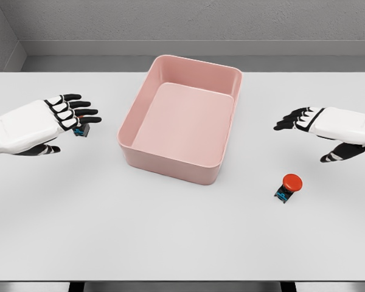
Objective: Put the industrial switch in the basket with both arms
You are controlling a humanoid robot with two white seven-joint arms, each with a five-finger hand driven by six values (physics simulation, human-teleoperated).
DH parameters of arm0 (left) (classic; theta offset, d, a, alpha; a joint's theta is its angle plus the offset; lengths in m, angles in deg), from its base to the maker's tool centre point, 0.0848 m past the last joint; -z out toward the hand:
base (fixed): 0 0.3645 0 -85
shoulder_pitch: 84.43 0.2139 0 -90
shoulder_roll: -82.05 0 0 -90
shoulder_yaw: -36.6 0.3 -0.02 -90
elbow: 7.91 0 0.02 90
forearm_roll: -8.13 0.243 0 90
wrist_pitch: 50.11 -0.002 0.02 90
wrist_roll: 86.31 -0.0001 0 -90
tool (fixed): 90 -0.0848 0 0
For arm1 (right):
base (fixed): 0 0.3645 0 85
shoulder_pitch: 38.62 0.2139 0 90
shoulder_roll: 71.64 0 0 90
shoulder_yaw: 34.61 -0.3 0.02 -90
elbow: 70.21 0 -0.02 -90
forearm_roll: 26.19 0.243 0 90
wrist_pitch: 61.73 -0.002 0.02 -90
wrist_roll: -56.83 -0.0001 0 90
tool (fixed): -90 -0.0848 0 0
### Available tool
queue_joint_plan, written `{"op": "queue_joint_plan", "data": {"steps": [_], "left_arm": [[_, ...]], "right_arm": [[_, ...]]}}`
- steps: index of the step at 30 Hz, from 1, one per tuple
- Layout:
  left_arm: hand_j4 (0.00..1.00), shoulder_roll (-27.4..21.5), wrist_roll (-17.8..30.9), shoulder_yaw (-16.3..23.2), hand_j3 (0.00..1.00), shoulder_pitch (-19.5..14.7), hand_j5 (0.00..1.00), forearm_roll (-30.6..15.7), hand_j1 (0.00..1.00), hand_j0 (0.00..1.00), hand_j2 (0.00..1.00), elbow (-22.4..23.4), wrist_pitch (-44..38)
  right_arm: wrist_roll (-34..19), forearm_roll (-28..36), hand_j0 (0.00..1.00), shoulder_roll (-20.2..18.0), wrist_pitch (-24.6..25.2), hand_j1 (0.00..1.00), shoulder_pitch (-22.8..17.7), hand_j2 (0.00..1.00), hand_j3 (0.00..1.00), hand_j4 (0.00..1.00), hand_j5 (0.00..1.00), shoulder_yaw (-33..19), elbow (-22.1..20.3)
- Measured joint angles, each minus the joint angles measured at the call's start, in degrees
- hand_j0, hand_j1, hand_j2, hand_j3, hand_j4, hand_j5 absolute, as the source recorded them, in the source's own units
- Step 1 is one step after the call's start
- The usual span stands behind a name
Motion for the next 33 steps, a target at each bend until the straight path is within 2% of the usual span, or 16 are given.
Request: {"op": "queue_joint_plan", "data": {"steps": [3, 4, 8, 9, 10, 13, 16, 21, 23, 33], "left_arm": [[1.0, 0.4, 0.1, 0.0, 1.0, -0.3, 1.0, 0.3, 1.0, 1.0, 1.0, 0.4, 0.0], [1.0, 0.8, 0.1, 0.0, 1.0, -1.3, 1.0, 0.6, 1.0, 1.0, 1.0, 0.8, 0.0], [1.0, 4.7, 0.2, 0.7, 1.0, -7.8, 1.0, 1.5, 1.0, 1.0, 1.0, 7.0, 0.0], [1.0, 6.0, 0.2, 2.2, 1.0, -11.2, 1.0, 1.8, 1.0, 1.0, 1.0, 9.4, 0.0], [1.0, 7.3, 0.2, 4.0, 1.0, -11.8, 1.0, 2.5, 1.0, 1.0, 1.0, 11.7, 0.0], [1.0, 9.8, 0.3, 7.6, 1.0, -11.8, 1.0, 4.9, 1.0, 1.0, 1.0, 15.9, 0.0], [1.0, 10.8, 0.3, 9.3, 1.0, -12.0, 1.0, 5.8, 1.0, 1.0, 1.0, 18.8, 0.0], [1.0, 14.1, 0.3, 11.0, 1.0, -16.5, 1.0, 7.0, 1.0, 1.0, 1.0, 24.6, 0.0], [1.0, 15.2, 0.3, 12.3, 1.0, -16.7, 1.0, 7.5, 1.0, 1.0, 1.0, 27.0, 0.0], [1.0, 17.7, 0.2, 13.7, 1.0, -16.8, 1.0, 8.8, 1.0, 1.0, 1.0, 30.5, 0.0]], "right_arm": [[1.3, 0.0, 1.0, -0.5, 0.0, 1.0, -1.2, 1.0, 1.0, 1.0, 1.0, 0.2, 0.0], [2.8, 0.0, 1.0, -0.9, 0.0, 1.0, -1.7, 1.0, 1.0, 1.0, 1.0, 0.4, 0.0], [5.9, -0.1, 1.0, -2.7, -0.1, 1.0, -3.1, 1.0, 1.0, 1.0, 1.0, 1.1, 0.1], [6.2, -0.1, 1.0, -3.0, -0.4, 1.0, -3.5, 1.0, 1.0, 1.0, 1.0, 1.2, 0.1], [6.5, -0.1, 1.0, -3.4, -0.8, 1.0, -4.6, 1.0, 1.0, 1.0, 1.0, 1.3, 0.1], [6.5, -0.1, 1.0, -4.2, -1.4, 1.0, -5.4, 1.0, 1.0, 1.0, 1.0, 1.3, 0.0], [3.4, -0.1, 1.0, -4.4, -1.6, 1.0, -5.4, 1.0, 1.0, 1.0, 1.0, 1.3, 0.0], [1.1, -0.1, 1.0, -4.2, -1.8, 1.0, -6.4, 1.0, 1.0, 1.0, 1.0, 1.3, -0.4], [0.5, -0.1, 1.0, -3.8, -1.8, 1.0, -6.5, 1.0, 1.0, 1.0, 1.0, 1.3, -0.8], [-1.2, -0.1, 1.0, -1.3, -1.8, 1.0, -6.5, 1.0, 1.0, 1.0, 1.0, 1.4, -1.5]]}}
